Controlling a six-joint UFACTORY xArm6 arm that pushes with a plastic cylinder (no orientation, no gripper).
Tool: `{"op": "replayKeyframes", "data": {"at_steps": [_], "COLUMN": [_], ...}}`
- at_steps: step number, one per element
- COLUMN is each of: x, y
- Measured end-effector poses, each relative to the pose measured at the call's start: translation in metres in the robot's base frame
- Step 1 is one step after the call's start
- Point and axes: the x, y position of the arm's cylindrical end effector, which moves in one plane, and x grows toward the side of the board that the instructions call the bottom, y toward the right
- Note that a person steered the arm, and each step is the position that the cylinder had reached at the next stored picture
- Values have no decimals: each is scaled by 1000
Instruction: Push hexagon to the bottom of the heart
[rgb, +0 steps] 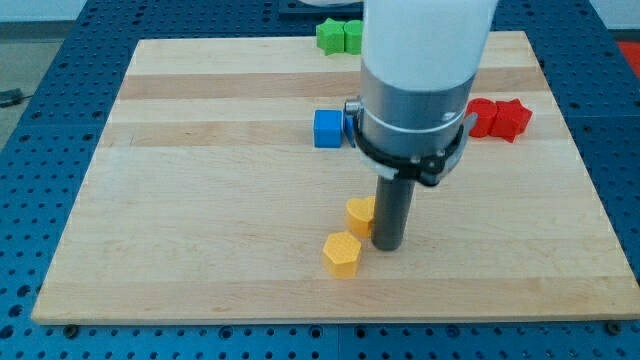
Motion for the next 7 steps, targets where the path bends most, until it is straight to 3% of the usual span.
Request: {"op": "replayKeyframes", "data": {"at_steps": [1, 3, 5, 6, 7], "x": [48, 26, -1, -4, 35], "y": [-5, -73, -47, -61, -60]}}
